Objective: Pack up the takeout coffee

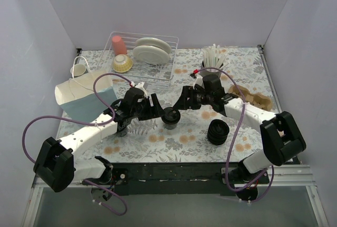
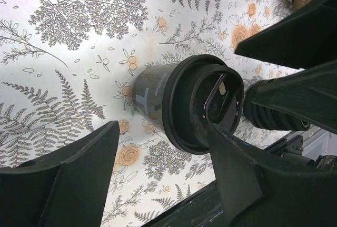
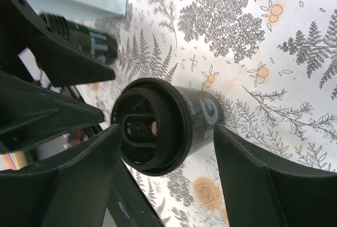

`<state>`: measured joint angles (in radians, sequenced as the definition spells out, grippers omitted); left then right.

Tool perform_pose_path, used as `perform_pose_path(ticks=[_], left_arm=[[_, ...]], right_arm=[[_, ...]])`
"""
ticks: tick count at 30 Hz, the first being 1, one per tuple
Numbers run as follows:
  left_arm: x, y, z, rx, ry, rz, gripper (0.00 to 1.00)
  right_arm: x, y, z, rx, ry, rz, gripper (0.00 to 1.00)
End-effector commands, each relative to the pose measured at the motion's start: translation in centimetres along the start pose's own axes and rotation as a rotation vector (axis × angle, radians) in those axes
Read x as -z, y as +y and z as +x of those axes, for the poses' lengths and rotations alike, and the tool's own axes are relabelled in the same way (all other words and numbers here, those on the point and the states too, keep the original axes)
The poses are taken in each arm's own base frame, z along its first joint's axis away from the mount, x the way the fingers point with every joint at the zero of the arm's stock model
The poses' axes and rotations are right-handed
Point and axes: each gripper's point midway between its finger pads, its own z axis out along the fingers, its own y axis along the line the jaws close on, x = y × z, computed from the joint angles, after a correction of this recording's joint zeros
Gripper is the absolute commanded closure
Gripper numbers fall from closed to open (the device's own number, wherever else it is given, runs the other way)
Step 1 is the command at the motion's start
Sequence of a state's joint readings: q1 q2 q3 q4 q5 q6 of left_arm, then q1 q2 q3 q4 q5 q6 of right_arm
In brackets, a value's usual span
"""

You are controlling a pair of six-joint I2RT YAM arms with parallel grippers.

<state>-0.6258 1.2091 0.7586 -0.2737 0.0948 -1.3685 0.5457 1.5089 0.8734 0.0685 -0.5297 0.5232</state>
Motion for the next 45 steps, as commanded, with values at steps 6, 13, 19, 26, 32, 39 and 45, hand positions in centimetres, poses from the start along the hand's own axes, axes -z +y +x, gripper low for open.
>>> perform_pose_path(ticks=[6,13,19,26,32,39,45], left_arm=[[-0.5,0.3,-0.4,-0.019,-0.012,-0.020,0.33],[-0.6,0.1,-0.6,-0.022,-0.018,-0.013,0.34],[-0.9,0.2,-0.3,-0.015,-0.012,-0.008,0.34],[-1.2,0.4,0.2,-0.011,0.003,-0.008,0.34],[-1.5,1.0,0.8,-0.004,0.013,-0.018,0.34],[-1.7,1.0,1.5,0.013,0.030,0.001,0.34],[-1.6,0.8,1.8,0.028,0.035,0.018,0.36]], right_arm=[[2.6,0.8,-0.1,-0.332,-0.205,0.059,0.22],[2.6,2.2,0.3,-0.441,-0.284,0.075,0.23],[1.6,2.2,1.7,-0.521,-0.300,0.120,0.23],[0.4,1.9,3.2,-0.566,-0.285,0.169,0.25],[0.1,1.2,3.2,-0.586,-0.312,0.215,0.26],[0.0,0.8,3.3,-0.617,-0.356,0.229,0.30],[-1.0,0.5,3.7,-0.608,-0.331,0.227,0.36]])
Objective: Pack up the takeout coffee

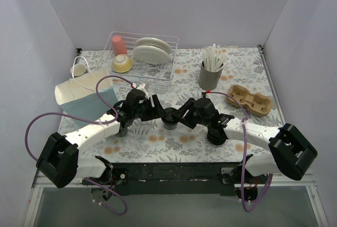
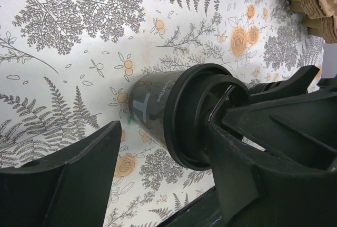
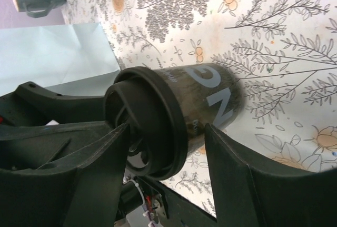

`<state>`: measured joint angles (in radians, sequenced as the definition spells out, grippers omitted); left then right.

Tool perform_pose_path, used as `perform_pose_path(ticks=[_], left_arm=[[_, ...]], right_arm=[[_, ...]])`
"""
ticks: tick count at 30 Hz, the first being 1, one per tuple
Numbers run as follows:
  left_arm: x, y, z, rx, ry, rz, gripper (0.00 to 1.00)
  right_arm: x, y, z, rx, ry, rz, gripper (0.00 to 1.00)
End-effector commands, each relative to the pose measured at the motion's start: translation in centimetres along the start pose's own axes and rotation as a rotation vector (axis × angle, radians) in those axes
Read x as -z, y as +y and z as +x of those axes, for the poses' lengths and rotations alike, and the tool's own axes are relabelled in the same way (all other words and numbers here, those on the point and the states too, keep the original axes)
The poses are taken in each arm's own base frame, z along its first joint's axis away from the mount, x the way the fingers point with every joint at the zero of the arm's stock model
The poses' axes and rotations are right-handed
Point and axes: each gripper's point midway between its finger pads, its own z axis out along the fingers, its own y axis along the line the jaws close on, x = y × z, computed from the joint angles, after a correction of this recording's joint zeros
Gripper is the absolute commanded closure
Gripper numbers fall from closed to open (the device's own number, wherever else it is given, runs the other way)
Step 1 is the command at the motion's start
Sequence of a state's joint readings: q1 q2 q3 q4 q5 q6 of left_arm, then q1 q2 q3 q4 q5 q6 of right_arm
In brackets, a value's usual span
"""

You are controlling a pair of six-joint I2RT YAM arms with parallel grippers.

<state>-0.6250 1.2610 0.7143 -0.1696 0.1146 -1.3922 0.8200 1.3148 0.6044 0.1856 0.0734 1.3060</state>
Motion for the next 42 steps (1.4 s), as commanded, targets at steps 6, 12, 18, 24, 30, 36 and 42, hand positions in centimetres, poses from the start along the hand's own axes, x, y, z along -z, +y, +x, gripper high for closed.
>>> perform_pose_path(ticks=[6,12,18,24,30,36,42], left_arm=[[0.2,0.5,1.2,-0.001,0.030,0.002,0.37],[0.3,-0.1,0.5,-0.028,0.030,0.005,0.36],[0.4,-0.5,-0.8,-0.050,0.021,-0.018,0.34],[-0.1,-0.6,-1.3,-0.026,0.041,0.002,0.34],[-0.4,-0.1,-1.4,0.006,0.049,0.007,0.35],[0.0,-0.3,-2.0,0.041,0.048,0.051,0.37],[-0.1,-0.3,-2.2,0.060,0.056,0.084,0.37]], right_arm=[[-0.7,-0.8,-1.4,0.099,-0.084,0.019,0.53],[-1.3,0.6,-2.3,0.371,-0.078,0.019,0.62],[-2.6,2.1,-1.3,0.564,0.039,-0.008,0.62],[-3.2,1.6,-0.5,0.632,0.102,-0.032,0.62],[-3.5,1.1,-0.3,0.653,0.131,-0.048,0.62],[-3.7,-0.3,-0.6,0.634,0.162,-0.075,0.62],[-3.9,0.0,-0.6,0.646,0.188,-0.125,0.62]])
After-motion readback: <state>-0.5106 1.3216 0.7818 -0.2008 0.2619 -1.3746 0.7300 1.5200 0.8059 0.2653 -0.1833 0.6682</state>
